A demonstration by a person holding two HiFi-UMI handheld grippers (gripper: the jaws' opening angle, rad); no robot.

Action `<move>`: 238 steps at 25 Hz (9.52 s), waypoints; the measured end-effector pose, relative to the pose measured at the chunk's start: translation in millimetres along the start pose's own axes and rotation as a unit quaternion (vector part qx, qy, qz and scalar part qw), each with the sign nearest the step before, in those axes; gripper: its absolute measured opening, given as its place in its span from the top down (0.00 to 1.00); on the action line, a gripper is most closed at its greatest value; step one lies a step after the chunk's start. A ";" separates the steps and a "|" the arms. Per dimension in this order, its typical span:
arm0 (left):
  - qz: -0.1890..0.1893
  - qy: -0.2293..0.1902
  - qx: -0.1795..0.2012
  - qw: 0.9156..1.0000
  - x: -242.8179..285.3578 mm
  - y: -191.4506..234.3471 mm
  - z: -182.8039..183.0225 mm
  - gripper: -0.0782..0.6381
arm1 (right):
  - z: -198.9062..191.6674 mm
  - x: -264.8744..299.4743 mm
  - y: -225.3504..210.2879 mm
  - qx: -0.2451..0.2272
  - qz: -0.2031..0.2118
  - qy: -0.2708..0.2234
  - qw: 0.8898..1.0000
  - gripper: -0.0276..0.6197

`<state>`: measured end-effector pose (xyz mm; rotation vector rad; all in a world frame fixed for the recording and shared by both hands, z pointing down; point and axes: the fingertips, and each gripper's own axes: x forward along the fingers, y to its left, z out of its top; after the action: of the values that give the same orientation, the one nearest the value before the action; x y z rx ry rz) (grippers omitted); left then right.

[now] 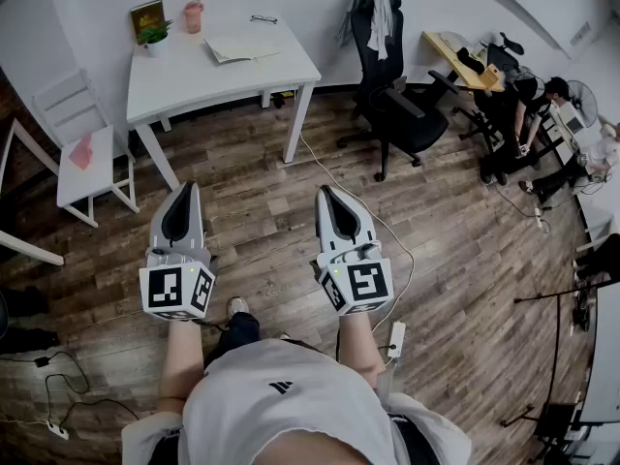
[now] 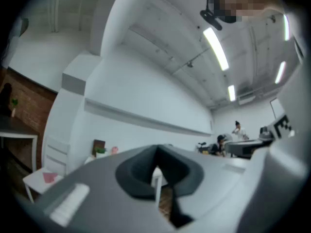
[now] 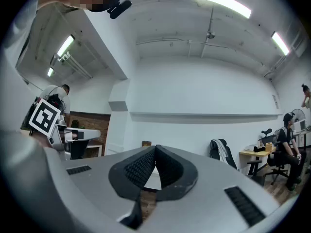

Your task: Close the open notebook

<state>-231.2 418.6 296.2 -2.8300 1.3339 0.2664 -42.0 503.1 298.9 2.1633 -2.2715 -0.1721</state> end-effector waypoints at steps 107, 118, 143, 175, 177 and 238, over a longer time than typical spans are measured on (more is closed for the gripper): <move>-0.024 0.003 -0.002 1.000 603.3 304.4 -77.0 0.88 | -58.4 644.9 -192.7 0.024 -0.028 -0.030 0.999 0.96; -0.047 0.034 -0.008 0.998 650.4 349.1 -102.0 0.88 | -74.7 700.8 -185.7 0.028 -0.051 -0.016 0.998 0.96; -0.028 0.339 -0.212 0.916 656.4 348.2 -350.6 0.65 | -118.2 725.8 -190.1 0.033 -0.030 0.048 0.998 0.96; -0.078 0.329 -0.217 0.916 705.2 304.4 -328.7 0.80 | -125.0 752.6 -241.0 0.038 -0.002 0.050 0.998 0.96; -0.080 0.324 -0.219 0.917 711.8 298.9 -323.4 0.80 | -124.2 751.2 -248.0 0.038 -0.004 0.048 0.998 0.96; -0.079 0.480 -0.086 0.870 842.5 130.0 -447.2 0.73 | -168.8 768.0 -440.3 0.072 0.012 0.058 0.996 0.96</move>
<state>263.5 -342.4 616.8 -3.2969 1.1204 -1.2388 369.6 -295.1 373.8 2.1456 -2.3113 0.1175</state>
